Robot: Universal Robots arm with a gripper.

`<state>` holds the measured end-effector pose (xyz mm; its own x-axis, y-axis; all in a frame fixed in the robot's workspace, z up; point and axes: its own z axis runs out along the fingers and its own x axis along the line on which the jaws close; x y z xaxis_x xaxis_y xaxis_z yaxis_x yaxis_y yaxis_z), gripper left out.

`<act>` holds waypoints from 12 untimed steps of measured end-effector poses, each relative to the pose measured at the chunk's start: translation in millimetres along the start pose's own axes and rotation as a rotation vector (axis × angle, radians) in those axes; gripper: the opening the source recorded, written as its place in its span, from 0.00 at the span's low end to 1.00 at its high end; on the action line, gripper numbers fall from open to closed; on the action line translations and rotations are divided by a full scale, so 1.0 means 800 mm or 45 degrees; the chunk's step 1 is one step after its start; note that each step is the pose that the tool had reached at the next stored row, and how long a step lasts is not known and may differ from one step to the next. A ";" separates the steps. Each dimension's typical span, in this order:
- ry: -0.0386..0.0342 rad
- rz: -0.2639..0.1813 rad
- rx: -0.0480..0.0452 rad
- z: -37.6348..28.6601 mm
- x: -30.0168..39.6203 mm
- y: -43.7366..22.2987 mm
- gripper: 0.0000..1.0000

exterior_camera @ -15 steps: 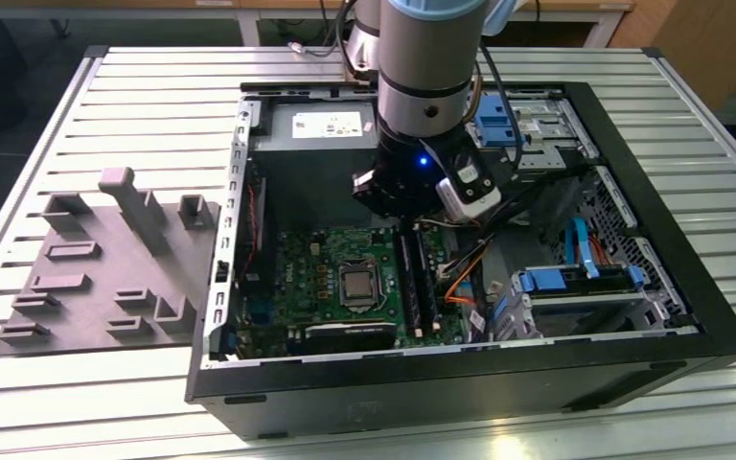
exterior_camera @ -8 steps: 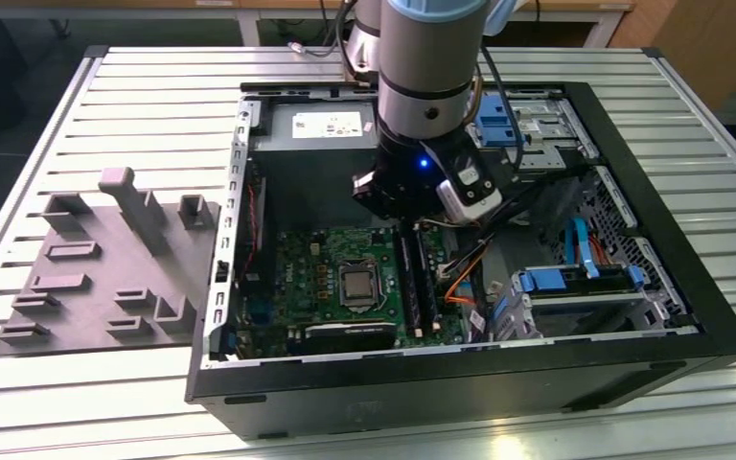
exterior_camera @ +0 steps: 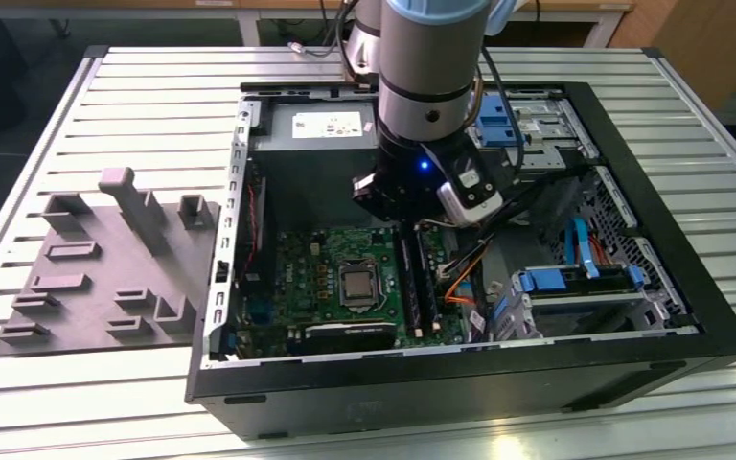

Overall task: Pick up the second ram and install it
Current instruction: 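Press down the second ram until it locks into place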

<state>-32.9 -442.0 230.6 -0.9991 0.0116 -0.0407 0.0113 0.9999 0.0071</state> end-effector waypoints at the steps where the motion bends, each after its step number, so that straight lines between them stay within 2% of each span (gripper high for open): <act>1: -0.0001 0.000 0.000 0.0000 0.0000 -0.0004 0.11; 12: -0.0001 0.000 0.000 0.0000 0.0000 -0.0046 0.11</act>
<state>-32.9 -445.7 230.6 -0.9991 0.0116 -0.0408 0.0113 0.9999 0.0072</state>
